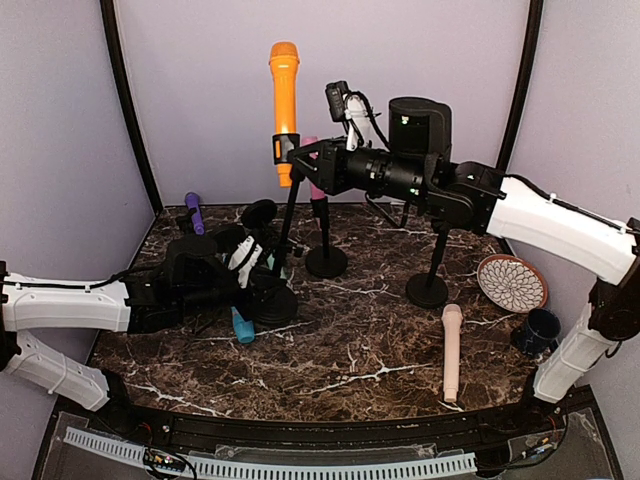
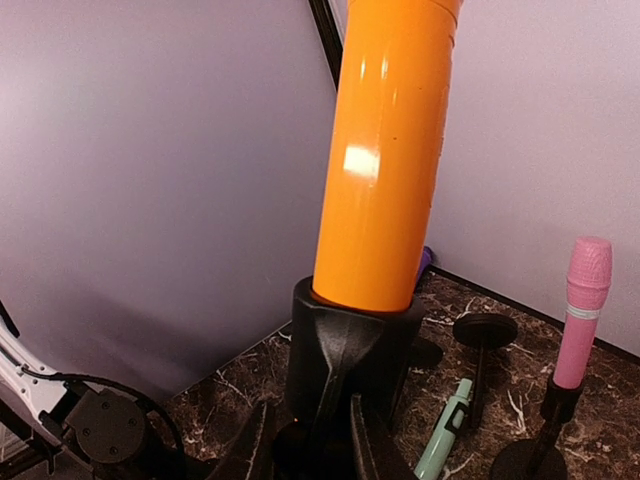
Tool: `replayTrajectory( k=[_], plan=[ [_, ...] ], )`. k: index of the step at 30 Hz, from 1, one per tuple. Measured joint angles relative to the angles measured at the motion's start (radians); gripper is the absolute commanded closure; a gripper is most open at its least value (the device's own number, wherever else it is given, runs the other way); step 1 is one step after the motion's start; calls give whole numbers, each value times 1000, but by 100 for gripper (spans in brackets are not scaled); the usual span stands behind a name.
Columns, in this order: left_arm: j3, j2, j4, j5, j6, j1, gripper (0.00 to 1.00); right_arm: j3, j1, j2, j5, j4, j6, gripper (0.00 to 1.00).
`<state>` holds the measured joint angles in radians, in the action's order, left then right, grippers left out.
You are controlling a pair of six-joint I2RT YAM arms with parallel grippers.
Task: Remove the microphone from the stand
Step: Adjust the microphone stand with the microphone.
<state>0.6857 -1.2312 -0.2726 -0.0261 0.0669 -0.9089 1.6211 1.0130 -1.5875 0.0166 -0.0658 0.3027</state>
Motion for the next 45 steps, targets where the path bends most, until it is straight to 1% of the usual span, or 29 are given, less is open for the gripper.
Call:
replayTrajectory(
  k=[4, 9, 13, 17, 25, 33, 34, 36, 38, 39, 41, 45],
  plan=[
    [0, 0, 6, 10, 0, 0, 100, -28, -2, 6, -30, 28, -6, 82],
    [0, 0, 20, 65, -21, 0, 100, -119, -18, 34, -125, 101, -15, 83],
    [0, 0, -11, 109, -56, 0, 100, -195, -23, 48, -200, 138, -28, 82],
    [-5, -10, -65, 133, -93, -10, 100, -253, -25, 58, -238, 160, -37, 83],
    [-8, -86, -189, 161, -143, -18, 100, -348, -25, 72, -232, 185, -40, 83],
    [-27, -172, -315, 161, -158, -24, 100, -401, -30, 91, -211, 197, -50, 83],
    [-28, -191, -340, 160, -159, -26, 100, -409, -30, 95, -205, 197, -55, 84],
    [-28, -223, -375, 159, -159, -29, 100, -425, -31, 102, -189, 195, -59, 88],
    [-28, -260, -413, 154, -159, -34, 100, -445, -31, 111, -159, 191, -56, 90],
    [-28, -276, -429, 149, -159, -37, 100, -458, -31, 117, -142, 191, -51, 89],
    [-28, -302, -451, 144, -158, -44, 100, -491, -30, 134, -108, 202, -33, 81],
    [-26, -334, -483, 145, -159, -60, 100, -548, -29, 169, -79, 228, 0, 53]
  ],
)
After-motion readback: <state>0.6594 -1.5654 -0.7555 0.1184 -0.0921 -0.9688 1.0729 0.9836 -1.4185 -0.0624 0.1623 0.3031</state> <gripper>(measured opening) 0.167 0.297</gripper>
